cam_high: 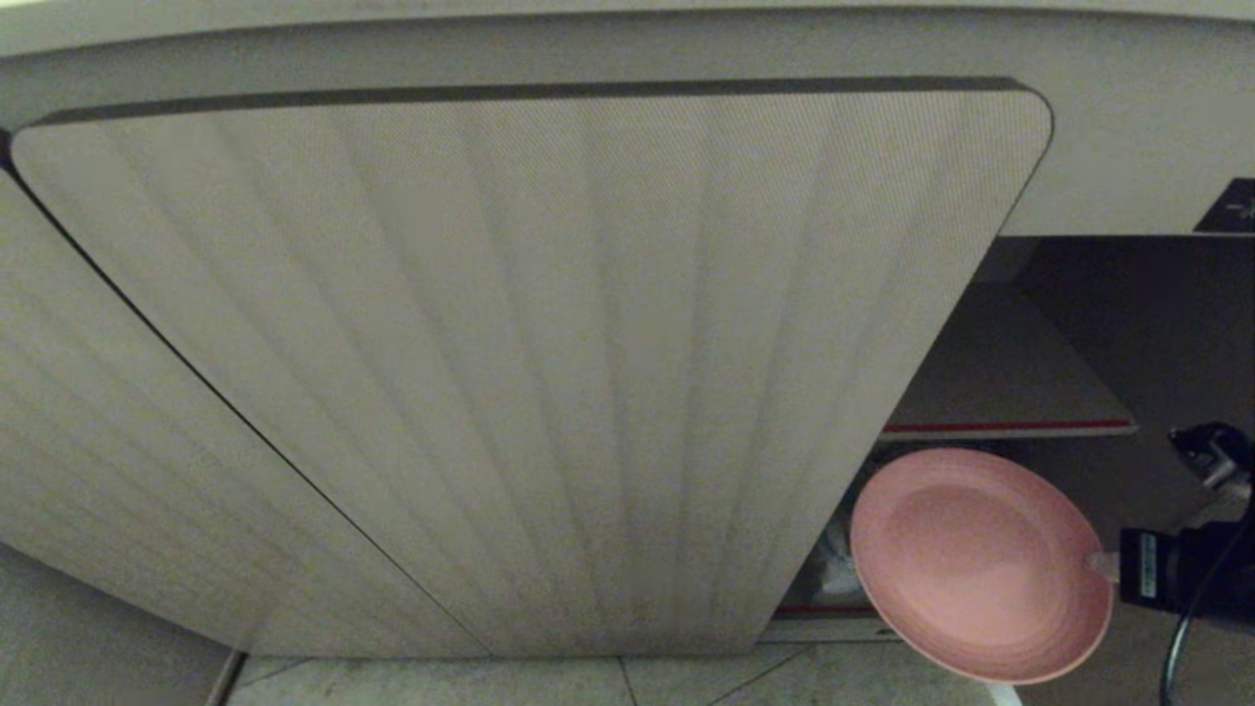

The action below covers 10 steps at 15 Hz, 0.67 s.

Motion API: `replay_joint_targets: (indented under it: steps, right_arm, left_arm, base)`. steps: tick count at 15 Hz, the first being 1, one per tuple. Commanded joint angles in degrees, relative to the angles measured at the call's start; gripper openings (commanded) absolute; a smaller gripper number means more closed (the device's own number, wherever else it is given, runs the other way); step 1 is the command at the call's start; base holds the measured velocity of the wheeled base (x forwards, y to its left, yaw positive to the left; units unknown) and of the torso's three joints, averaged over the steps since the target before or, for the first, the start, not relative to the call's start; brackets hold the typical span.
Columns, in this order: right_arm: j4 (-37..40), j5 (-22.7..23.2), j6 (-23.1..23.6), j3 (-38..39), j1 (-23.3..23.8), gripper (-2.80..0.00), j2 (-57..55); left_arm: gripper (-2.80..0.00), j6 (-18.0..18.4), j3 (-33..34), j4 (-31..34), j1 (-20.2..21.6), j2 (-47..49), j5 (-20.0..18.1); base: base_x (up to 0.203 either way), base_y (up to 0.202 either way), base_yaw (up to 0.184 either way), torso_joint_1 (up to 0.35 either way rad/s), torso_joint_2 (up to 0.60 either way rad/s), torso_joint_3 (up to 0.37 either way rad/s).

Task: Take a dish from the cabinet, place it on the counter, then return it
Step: Place it on the table

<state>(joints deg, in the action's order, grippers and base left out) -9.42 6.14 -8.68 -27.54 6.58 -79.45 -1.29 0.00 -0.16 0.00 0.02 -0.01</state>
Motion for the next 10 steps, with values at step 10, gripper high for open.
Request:
replay_joint_targets:
  steps: [10]
  right_arm:
    - [1.7, -0.2, 0.2, 6.6, 0.0, -2.80, 6.0]
  left_arm:
    - [-2.80, 0.0, 0.0, 0.0, 0.0, 0.0, 0.0]
  base:
    - [0.000, 0.000, 0.000, 0.000, 0.00, 0.000]
